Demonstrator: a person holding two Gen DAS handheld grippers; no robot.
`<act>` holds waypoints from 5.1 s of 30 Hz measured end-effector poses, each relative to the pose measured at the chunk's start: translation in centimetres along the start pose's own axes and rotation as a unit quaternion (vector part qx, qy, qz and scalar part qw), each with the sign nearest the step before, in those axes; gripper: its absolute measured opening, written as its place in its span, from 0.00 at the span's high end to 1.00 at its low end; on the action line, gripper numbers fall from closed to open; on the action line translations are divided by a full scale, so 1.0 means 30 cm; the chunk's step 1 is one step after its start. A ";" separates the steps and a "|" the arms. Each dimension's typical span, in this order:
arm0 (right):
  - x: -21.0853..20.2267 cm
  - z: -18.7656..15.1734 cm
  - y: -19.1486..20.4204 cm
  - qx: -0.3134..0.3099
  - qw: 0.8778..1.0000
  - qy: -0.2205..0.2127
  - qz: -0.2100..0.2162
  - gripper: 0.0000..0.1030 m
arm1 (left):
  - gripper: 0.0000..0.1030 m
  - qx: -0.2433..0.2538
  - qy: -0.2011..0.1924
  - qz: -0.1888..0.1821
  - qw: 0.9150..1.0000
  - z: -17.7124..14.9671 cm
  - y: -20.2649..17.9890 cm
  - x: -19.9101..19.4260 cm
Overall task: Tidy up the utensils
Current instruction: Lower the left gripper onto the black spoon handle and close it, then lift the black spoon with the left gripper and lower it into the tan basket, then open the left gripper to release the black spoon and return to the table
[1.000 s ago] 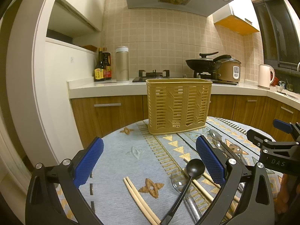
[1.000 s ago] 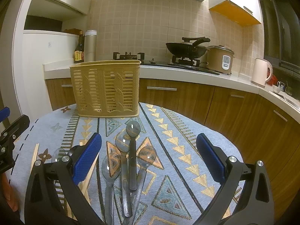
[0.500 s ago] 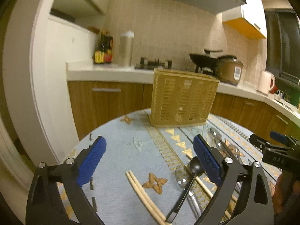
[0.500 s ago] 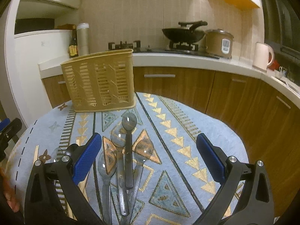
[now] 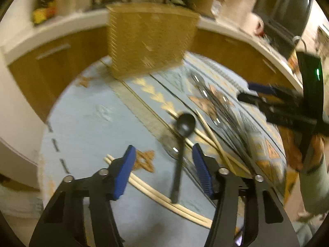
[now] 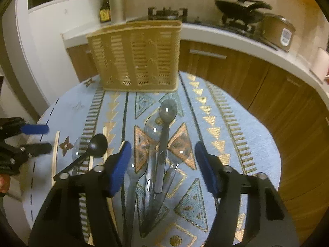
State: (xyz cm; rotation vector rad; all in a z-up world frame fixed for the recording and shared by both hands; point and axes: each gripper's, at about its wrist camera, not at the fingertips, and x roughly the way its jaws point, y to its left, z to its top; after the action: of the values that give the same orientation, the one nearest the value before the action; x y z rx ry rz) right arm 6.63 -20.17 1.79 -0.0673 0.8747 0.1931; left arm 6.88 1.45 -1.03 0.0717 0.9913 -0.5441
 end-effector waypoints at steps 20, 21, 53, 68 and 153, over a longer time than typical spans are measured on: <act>0.058 0.015 -0.110 0.029 0.998 0.061 0.022 0.51 | 0.80 0.059 0.137 0.045 0.988 0.099 -0.146 0.246; 0.064 0.014 -0.117 0.031 0.997 0.066 0.026 0.51 | 0.82 0.056 0.141 0.045 0.987 0.102 -0.144 0.259; 0.376 0.190 -0.122 0.046 0.972 0.218 0.073 0.82 | 0.95 -0.085 0.036 -0.041 0.995 0.180 0.079 0.139; 0.438 0.270 -0.051 -0.013 0.966 0.257 0.016 0.91 | 0.95 -0.098 0.005 -0.022 0.995 0.220 0.115 0.100; -0.123 0.360 -0.098 0.063 0.989 -0.132 0.031 0.71 | 0.61 -0.117 -0.136 0.018 0.984 0.278 0.127 -0.194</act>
State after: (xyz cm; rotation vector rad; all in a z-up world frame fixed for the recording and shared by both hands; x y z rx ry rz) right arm 13.06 -22.08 11.47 0.1006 0.6239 0.1989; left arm 12.64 4.59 7.61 -0.1903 0.7779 -0.3892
